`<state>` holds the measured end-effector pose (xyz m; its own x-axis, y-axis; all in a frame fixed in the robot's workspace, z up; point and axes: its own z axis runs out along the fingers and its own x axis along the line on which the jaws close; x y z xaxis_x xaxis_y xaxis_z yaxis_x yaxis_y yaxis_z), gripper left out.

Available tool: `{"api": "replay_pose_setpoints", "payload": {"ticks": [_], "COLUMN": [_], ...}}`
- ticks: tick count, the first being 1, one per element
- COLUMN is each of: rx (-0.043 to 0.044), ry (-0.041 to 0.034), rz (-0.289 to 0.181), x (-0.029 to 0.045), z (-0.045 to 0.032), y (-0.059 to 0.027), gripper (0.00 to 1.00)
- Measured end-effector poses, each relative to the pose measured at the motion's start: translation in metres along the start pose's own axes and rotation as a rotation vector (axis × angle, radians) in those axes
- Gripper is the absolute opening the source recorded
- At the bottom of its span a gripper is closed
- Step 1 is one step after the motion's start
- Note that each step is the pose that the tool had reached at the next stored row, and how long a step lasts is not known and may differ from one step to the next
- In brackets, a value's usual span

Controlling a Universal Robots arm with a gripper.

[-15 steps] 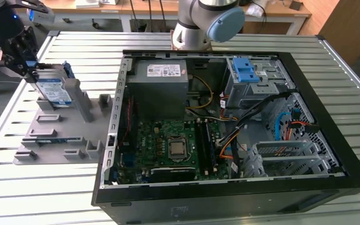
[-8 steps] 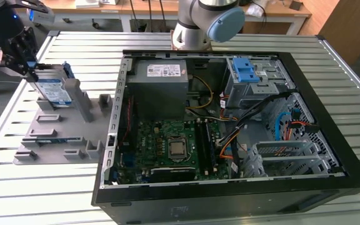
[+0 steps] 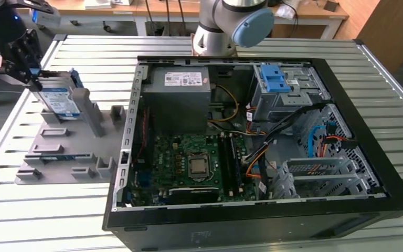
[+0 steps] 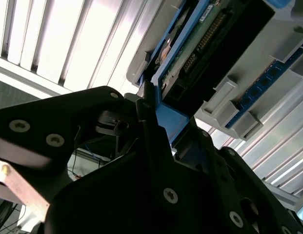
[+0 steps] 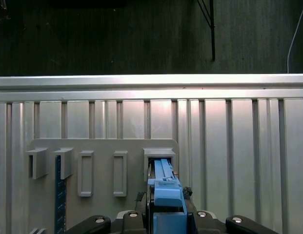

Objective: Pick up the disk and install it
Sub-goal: 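Pick up the disk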

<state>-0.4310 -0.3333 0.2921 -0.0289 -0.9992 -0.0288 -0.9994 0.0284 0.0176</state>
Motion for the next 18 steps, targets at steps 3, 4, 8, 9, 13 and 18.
{"api": "replay_pose_setpoints", "payload": {"ticks": [3, 4, 8, 9, 13, 18], "rx": [0.0, 0.0002, 0.0001, 0.0, 0.0004, 0.0002], "ry": [0.0, -0.0001, 0.0001, 0.0001, 0.0005, 0.0007], "rz": [0.0, 0.0, 0.0, 0.0, 0.0, 0.0], "x": [-0.0001, -0.0002, -0.0004, -0.0005, -0.0006, -0.0006], "z": [-0.0037, -0.0048, -0.0112, -0.0128, -0.0163, -0.0165], "y": [0.0, 0.0001, 0.0002, 0.0002, 0.0003, 0.0003], "gripper": [0.36, 0.36, 0.36, 0.36, 0.36, 0.36]}}
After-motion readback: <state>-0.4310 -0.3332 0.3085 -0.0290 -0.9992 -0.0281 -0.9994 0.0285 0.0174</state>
